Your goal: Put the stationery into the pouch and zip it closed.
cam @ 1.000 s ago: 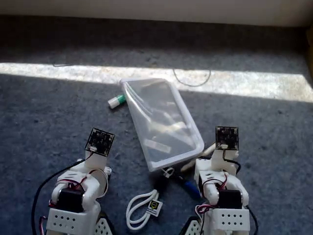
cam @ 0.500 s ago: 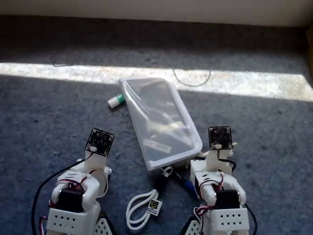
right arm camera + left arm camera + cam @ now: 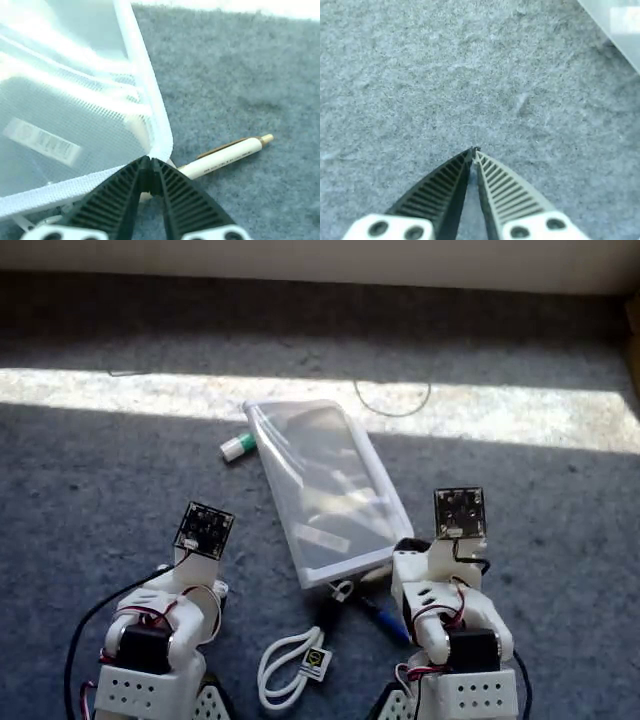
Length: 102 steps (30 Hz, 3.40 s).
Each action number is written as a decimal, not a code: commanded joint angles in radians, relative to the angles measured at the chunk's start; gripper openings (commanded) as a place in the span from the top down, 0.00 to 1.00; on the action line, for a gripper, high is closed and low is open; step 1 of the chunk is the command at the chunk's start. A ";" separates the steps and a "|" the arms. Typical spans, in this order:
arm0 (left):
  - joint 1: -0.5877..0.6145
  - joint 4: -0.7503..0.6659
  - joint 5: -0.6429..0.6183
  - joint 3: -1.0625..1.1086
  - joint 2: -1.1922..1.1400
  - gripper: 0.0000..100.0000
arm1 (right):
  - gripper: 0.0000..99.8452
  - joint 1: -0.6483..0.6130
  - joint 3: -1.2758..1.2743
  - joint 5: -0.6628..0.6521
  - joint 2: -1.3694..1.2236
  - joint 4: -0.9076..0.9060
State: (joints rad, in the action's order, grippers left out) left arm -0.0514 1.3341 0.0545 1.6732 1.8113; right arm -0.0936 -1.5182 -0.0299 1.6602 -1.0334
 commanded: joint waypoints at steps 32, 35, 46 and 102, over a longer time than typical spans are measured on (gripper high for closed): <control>0.007 0.002 -0.006 0.024 0.004 0.99 | 0.99 -0.507 0.533 0.282 -0.492 -0.286; 0.007 0.002 -0.006 0.024 0.004 0.99 | 0.99 -0.582 0.498 0.330 -0.496 -0.278; 0.007 0.002 -0.006 0.024 0.004 0.99 | 0.99 -0.805 0.487 0.411 -0.501 -0.216; 0.007 0.002 -0.006 0.024 0.004 0.99 | 0.84 -0.705 0.549 0.532 -1.299 0.005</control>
State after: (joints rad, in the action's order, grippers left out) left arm -0.0514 1.3341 0.0545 1.6732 1.8113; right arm -0.7948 -0.9567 0.4902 0.3621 -1.0549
